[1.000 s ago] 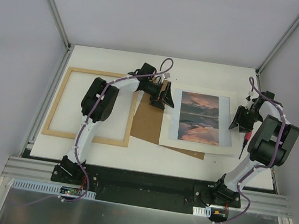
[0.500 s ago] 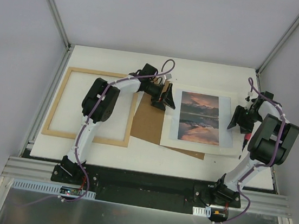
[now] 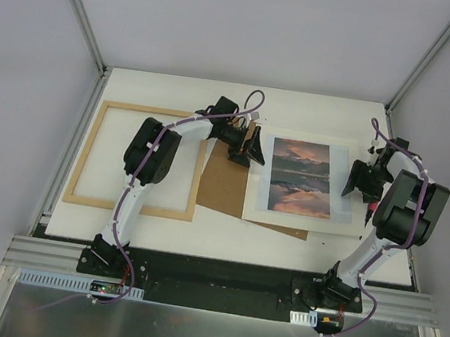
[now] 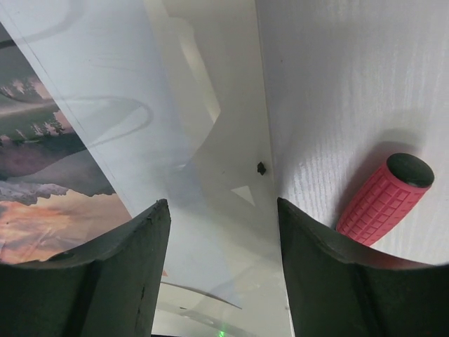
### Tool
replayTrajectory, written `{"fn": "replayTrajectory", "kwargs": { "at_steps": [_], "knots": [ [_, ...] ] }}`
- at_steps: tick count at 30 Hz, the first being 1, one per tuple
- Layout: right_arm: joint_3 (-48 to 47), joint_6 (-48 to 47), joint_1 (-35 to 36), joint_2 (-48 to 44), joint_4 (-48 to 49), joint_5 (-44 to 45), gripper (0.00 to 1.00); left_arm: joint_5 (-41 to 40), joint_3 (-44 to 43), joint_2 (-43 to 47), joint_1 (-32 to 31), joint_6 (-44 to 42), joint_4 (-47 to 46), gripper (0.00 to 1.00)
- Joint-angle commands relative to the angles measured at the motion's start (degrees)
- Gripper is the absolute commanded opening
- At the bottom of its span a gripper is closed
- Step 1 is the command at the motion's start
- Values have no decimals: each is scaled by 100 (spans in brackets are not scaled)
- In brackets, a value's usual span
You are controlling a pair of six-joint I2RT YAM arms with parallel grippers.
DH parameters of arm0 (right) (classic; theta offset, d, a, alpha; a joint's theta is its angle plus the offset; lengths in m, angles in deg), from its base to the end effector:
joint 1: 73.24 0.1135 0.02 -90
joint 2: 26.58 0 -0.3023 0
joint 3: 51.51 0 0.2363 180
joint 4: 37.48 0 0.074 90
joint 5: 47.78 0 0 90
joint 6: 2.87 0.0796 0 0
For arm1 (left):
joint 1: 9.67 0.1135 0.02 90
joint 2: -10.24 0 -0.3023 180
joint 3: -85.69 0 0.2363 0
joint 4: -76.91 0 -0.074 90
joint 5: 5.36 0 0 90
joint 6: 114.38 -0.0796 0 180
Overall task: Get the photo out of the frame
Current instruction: Adjust the photo frame item at the center of the board.
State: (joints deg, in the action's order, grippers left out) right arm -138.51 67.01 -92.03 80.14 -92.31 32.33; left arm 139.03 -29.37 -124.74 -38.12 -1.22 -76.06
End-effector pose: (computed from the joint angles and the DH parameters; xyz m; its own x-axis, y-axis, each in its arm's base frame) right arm 0.3547 -0.1062 0.1764 -0.9511 -0.0344 -0.3071 -0.0566 0.9964 0.0638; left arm 0.4422 -0.3132 0.1589 -0.8917 0.2227 -0.3940 0.4510 0.3645 -0.8147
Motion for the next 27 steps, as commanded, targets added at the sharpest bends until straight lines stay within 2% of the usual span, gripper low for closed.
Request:
{"fn": "replayTrajectory", "kwargs": {
  "at_steps": [1,15,27],
  "knots": [
    [-66,61,68,-204,-40,251,64,-544,288,-310,-249,-162,377,99],
    [-92,61,217,-160,-31,637,64,-421,359,-257,-240,-180,324,99],
    [-259,-62,832,-160,-84,1163,65,-227,526,6,-231,-303,324,99]
  ]
}}
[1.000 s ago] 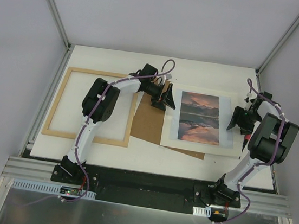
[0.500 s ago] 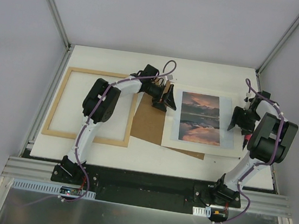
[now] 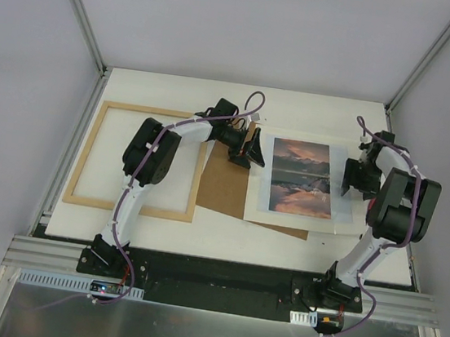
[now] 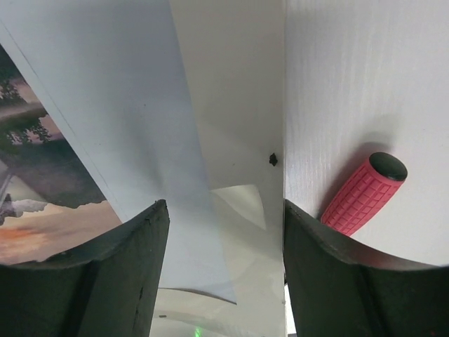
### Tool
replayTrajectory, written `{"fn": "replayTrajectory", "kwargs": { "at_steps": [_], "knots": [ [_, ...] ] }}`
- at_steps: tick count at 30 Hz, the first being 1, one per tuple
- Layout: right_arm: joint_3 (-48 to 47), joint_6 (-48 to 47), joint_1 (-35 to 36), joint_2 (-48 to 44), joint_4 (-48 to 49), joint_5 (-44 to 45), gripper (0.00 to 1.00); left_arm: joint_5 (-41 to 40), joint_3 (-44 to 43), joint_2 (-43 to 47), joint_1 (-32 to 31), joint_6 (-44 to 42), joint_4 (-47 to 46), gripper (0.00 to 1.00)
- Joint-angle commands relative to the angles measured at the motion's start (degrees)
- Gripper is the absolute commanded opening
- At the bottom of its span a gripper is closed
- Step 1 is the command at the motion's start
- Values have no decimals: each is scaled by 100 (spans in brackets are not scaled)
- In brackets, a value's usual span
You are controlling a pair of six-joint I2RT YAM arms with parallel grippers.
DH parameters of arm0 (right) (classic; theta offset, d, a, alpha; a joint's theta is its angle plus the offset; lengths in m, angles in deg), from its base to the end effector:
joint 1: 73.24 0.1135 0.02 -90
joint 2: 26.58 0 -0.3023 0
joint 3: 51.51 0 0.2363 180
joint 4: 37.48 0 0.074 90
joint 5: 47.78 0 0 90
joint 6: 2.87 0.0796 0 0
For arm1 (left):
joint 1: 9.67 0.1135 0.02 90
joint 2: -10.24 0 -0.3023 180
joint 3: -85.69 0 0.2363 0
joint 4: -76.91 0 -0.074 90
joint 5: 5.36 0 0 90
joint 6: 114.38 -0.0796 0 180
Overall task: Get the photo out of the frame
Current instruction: Adjust the photo frame item at the center of the board.
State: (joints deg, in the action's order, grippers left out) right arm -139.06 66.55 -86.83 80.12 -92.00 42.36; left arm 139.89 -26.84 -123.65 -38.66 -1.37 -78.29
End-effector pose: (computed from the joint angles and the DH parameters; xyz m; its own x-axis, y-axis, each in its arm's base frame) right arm 0.3628 -0.0879 0.1781 -0.9561 -0.1305 -0.2624 -0.1073 0.9891 -0.1010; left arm 0.4339 -0.3152 0.1592 -0.8833 0.2347 -0.4059 0.4659 0.3417 -0.8162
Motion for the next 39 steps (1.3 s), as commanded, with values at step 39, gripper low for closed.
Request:
{"fn": "replayTrajectory", "kwargs": {
  "at_steps": [39],
  "knots": [
    [-706,-456,216,-360,-659,-1677,70,-207,193,-524,-150,-253,468,99]
  ]
}}
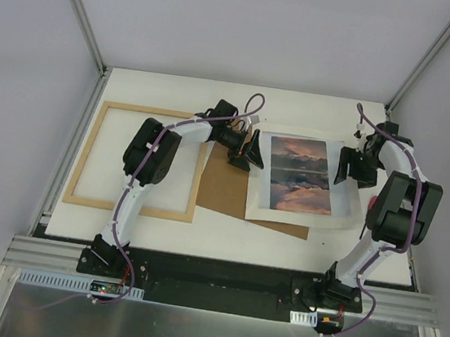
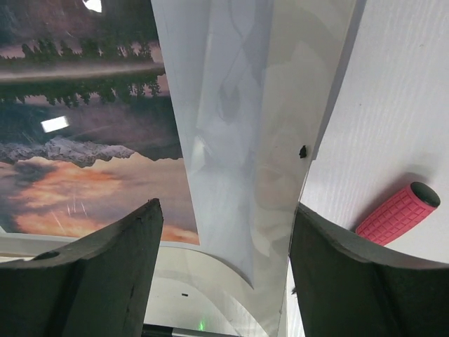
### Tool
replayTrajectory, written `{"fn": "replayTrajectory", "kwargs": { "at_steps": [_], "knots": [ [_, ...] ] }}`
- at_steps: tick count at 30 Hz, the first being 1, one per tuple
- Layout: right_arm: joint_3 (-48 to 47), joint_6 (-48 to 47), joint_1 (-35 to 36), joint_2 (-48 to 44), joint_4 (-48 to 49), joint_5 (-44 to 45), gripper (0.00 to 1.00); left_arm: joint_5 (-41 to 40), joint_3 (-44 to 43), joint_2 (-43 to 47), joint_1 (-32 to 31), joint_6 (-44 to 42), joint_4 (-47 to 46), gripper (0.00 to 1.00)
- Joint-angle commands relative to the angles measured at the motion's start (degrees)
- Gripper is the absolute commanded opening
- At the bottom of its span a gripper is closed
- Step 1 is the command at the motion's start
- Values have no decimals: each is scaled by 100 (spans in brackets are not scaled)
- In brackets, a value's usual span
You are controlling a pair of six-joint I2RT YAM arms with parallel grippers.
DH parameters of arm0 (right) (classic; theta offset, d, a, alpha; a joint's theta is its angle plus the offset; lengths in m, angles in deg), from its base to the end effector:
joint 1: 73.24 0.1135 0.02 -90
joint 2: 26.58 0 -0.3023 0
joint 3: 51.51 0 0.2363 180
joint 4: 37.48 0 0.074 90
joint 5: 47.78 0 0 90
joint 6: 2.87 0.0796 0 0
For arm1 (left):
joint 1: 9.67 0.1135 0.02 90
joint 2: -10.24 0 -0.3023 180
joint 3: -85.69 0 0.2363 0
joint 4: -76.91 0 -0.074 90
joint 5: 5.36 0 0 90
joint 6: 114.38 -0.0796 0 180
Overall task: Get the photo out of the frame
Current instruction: Adjust the photo frame item at the center of the board.
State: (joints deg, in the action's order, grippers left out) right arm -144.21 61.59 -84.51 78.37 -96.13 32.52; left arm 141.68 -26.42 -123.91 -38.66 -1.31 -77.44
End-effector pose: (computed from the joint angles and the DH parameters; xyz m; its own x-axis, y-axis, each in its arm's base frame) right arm 0.3741 -0.0609 0.2114 -0.8959 -0.2548 -0.3639 -0.2745 0.9616 0.0026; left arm 0.4300 -0.3146 0.1550 -0.8920 0.2505 -0.3762 0.4436 0.3264 -0.8346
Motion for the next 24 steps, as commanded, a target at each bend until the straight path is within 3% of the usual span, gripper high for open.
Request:
{"fn": "replayTrajectory", "kwargs": {
  "at_steps": [1,13,24],
  "knots": [
    [-137,40,-16,-229,-194,-579,70,-360,160,-516,-150,-242,383,99],
    [-58,-39,-16,-694,-211,-630,70,-237,222,-534,-150,-163,207,99],
    [48,-135,247,-686,-185,142,71,-140,248,-569,-150,-84,110,99]
  ]
}}
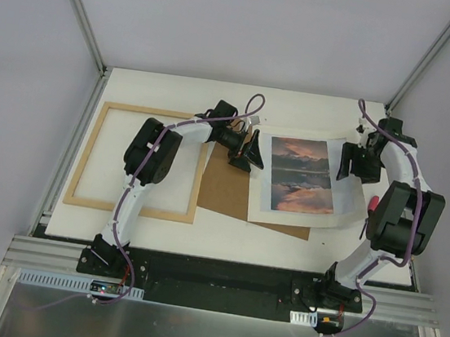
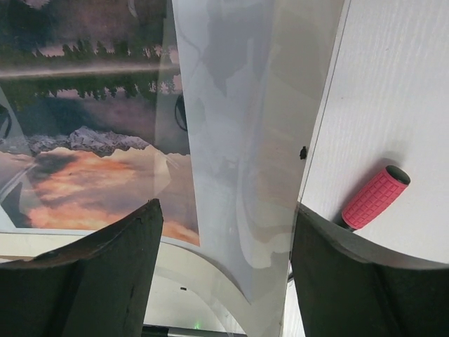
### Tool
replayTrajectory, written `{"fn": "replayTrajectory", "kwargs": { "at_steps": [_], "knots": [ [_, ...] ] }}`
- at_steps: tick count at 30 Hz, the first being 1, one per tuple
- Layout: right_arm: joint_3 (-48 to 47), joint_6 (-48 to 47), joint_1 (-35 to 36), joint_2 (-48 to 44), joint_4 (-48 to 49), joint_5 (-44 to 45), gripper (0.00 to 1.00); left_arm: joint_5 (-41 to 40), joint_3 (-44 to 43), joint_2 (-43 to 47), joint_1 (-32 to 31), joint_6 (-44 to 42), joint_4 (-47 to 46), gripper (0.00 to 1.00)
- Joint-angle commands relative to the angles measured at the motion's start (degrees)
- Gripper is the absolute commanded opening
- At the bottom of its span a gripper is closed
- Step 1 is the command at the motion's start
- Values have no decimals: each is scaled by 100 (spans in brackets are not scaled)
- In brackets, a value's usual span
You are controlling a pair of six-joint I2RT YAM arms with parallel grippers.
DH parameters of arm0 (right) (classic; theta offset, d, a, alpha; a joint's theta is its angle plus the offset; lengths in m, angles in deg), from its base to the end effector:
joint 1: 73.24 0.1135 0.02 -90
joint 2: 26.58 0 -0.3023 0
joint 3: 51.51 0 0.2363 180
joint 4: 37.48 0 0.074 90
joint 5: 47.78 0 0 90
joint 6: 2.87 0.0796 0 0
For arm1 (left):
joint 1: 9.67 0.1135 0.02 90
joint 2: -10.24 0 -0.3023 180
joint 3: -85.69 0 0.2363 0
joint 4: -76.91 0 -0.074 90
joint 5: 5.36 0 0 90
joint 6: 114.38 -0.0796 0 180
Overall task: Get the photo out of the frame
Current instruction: Adjust the photo frame item at the center of the board.
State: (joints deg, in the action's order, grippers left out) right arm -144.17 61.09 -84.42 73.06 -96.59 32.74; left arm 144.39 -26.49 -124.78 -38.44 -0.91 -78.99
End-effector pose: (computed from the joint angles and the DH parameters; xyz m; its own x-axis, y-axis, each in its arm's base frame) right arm 0.3626 -0.0583 0.2434 -0.8610 -0.2712 -0.4303 -0.2807 0.9588 -0.0426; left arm 0.4311 -0.3151 0.1521 -0.8899 0.2597 -0.3749 0.4416 0.2847 -0.8509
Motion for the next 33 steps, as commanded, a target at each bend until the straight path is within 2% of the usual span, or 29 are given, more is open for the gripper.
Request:
{"fn": "replayTrajectory", "kwargs": {
  "at_steps": [1,20,33],
  "knots": [
    [61,-103,291,-146,-104,278,71,-411,255,-481,-172,-114,265,99],
    [386,-358,1381,575,371,2722,75,-244,255,-569,-172,44,125,99],
    [465,-419,1584,618,406,3153,78,-209,272,-578,-172,79,72,99]
  ]
}}
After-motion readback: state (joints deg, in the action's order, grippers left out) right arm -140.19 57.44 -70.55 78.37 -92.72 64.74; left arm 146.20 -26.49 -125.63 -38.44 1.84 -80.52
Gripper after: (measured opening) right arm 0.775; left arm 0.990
